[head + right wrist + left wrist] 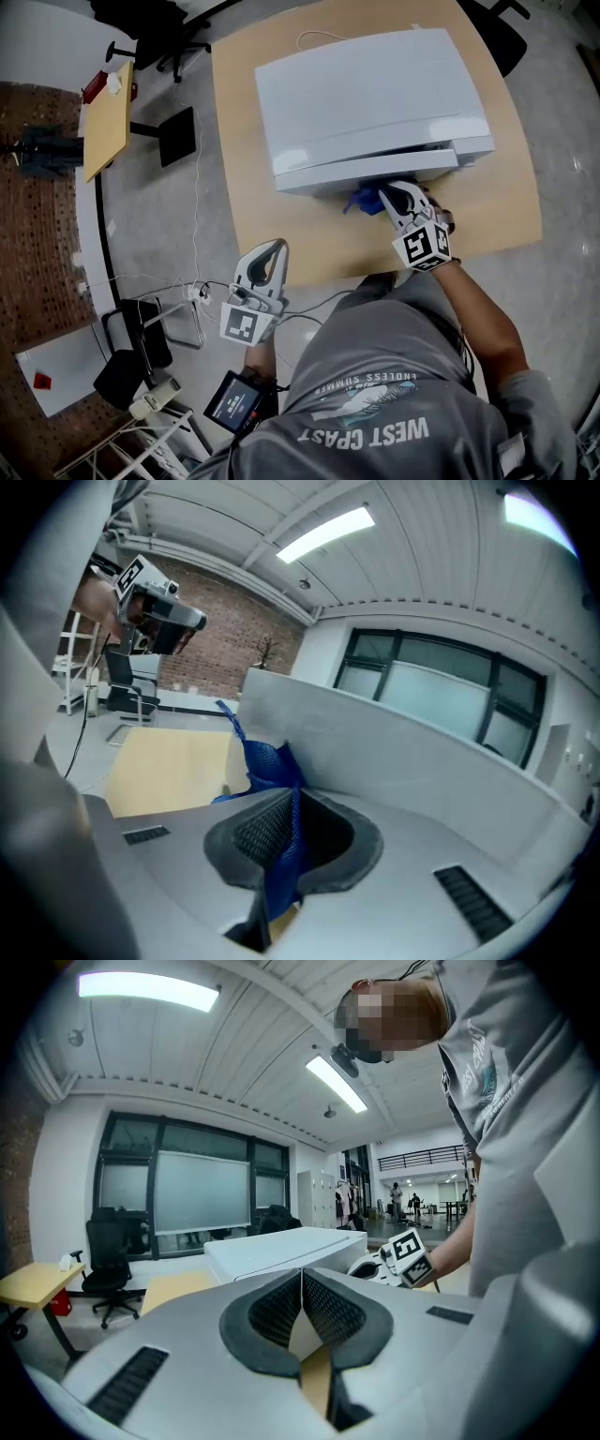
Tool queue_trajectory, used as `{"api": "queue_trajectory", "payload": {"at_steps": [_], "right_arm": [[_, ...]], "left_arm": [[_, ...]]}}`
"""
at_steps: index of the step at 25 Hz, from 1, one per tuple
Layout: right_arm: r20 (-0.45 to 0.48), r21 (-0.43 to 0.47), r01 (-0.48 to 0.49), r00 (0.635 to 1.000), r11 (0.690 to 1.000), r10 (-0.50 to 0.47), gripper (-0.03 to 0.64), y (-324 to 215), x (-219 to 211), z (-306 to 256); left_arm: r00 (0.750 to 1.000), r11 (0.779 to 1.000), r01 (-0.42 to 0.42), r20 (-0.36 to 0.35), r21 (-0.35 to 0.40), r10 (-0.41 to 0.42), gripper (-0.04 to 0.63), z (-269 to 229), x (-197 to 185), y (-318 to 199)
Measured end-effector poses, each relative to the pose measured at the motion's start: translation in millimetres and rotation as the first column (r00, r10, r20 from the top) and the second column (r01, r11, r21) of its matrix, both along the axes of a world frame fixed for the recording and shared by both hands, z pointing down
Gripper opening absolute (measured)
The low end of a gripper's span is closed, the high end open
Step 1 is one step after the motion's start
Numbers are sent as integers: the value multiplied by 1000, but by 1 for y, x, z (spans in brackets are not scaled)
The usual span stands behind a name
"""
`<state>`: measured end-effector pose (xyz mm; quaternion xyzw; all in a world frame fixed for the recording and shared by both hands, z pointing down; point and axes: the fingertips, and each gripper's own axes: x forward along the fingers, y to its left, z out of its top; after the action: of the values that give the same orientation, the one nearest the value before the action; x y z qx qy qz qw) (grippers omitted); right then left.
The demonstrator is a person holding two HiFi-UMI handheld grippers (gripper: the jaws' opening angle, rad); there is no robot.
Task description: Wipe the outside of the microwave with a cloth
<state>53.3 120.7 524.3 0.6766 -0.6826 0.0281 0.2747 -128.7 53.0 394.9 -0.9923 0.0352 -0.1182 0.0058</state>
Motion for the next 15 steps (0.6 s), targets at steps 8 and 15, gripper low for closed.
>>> {"api": "queue_trajectory", "payload": {"at_steps": [8,15], "right_arm": [[63,139,-440,898,887,435,40,118,122,-72],[81,228,-547,835,805,545,40,139,176,-92]], "left_arm": [[997,997,-71,-15,-4,71,23,-6,34,8],[994,994,-111,2,7,111,23,-10,55,24]]}}
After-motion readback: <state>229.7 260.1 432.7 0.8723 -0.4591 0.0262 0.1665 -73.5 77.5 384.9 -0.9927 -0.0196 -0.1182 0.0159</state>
